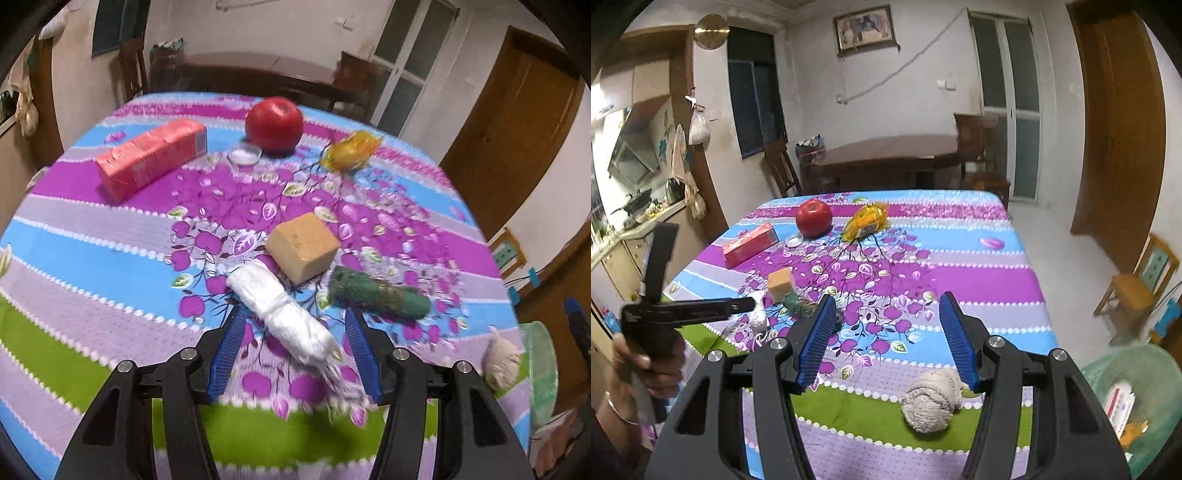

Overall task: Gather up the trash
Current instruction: 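Grasp the white rolled cloth with the left gripper while the right approaches the table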

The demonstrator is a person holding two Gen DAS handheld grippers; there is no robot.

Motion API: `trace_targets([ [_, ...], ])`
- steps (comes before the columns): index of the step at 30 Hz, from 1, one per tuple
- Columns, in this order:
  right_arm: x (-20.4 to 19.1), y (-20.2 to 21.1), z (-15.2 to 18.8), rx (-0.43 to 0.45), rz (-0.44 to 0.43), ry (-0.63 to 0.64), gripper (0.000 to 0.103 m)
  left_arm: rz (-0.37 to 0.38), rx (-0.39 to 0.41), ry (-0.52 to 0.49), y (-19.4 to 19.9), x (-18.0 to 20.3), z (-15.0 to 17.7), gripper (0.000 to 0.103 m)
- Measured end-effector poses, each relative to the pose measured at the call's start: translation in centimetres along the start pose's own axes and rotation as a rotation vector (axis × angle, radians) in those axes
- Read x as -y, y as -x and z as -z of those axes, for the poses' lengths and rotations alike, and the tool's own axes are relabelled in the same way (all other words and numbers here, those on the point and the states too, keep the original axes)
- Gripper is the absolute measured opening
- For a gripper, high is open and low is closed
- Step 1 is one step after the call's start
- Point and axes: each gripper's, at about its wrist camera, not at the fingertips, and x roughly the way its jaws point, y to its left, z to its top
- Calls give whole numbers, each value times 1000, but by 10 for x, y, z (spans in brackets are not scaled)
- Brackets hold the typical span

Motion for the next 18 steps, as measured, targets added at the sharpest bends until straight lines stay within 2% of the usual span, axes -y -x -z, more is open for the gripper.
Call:
trace_targets([
  [3, 9, 4, 1, -7, 1, -16, 56, -22, -44, 14, -24, 0, -2, 58],
  [6, 17, 6, -1, -13, 4, -33, 56, -65, -22, -23, -29, 8, -1, 57],
  [8, 16, 4, -3, -18, 4, -31, 56, -71, -9, -21, -27, 7, 0, 43],
  [10, 7, -1, -4, -29, -10, -8, 56, -46, -7, -22, -25, 4, 2, 35],
  [15, -39, -29, -11, -97, -108, 108, 56, -10, 32, -7, 6, -18, 15, 31],
  [18, -69, -58, -16, -143, -168, 153, 56, -23, 93, 12, 41, -41, 30, 31],
])
